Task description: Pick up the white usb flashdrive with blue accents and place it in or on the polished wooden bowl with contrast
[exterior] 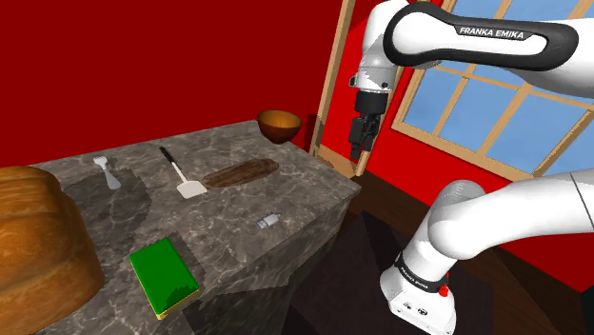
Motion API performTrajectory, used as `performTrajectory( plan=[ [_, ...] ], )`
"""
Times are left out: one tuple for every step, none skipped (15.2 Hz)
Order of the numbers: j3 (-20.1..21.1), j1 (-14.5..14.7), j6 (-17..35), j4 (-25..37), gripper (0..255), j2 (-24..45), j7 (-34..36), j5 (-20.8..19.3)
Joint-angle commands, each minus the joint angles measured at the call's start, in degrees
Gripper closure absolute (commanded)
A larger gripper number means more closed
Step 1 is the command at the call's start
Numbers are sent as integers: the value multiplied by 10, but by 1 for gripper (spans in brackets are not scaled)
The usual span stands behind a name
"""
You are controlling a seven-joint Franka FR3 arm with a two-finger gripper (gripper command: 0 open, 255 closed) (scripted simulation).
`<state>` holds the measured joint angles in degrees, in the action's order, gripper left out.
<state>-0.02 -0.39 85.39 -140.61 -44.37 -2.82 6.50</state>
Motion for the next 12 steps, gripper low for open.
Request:
performTrajectory(
  plan=[
    [0,0,0,0,0,0,0,0],
    [13,5,17,-7,0,2,11,8],
    [26,11,33,-14,0,6,21,16],
    [40,16,50,-19,0,10,32,23],
    [53,21,67,-24,0,15,42,31],
    [67,27,85,-28,0,21,53,37],
    [81,32,102,-32,0,29,63,44],
    [94,37,120,-34,0,37,74,49],
    [108,41,138,-36,0,46,84,55],
    [122,45,156,-37,0,57,95,60],
    [136,49,174,-37,0,68,106,64],
    [150,53,192,-36,0,80,117,67]
  ],
)
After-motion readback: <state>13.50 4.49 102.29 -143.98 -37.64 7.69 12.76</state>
